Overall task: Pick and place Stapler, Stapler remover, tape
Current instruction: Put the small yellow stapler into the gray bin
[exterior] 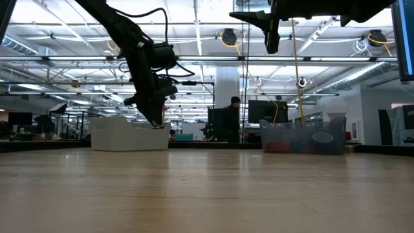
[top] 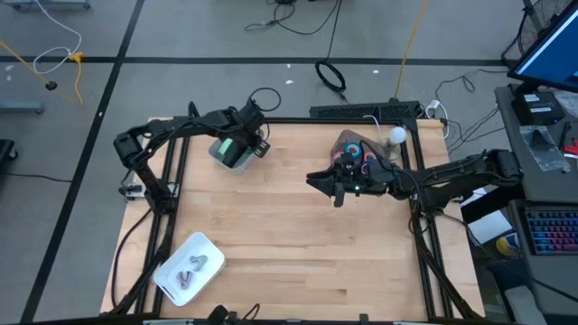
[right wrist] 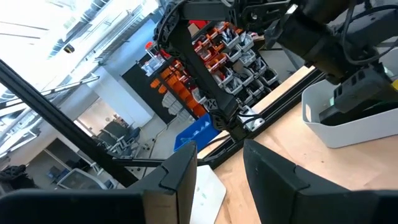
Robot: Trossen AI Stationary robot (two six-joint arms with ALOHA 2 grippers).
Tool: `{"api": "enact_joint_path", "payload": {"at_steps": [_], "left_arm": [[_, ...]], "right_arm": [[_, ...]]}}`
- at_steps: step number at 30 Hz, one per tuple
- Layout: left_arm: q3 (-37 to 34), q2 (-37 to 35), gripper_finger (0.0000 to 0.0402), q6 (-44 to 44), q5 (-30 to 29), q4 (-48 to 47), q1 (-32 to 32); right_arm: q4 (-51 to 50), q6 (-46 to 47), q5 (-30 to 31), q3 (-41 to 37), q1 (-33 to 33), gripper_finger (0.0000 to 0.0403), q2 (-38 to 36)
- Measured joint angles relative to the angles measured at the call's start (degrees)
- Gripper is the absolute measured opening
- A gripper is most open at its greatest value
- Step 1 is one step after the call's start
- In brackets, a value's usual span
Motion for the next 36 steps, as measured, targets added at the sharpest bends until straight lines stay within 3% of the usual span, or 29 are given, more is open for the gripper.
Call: {"api": "enact_joint_path", "payload": {"at_steps": [17,29,36], "left_arm": [[0.00,0.00,0.0087,-0.49,-1.89,-1.94,-0.03],[0.00,0.00,0.0136,-0.62,-1.82,-1.83,-0.03],[0.00,0.00,0.0145,-0.66,-1.64,-1.71,-0.02]], "right_arm": [[0.22,0.17,-0.18,0.00,0.00,0.0125,0.02],[0.22,0.17,-0.38,0.00,0.09,0.0125,0.02],[0.23,0.17,-0.40,0.00,0.11,0.0125,0.02]]}}
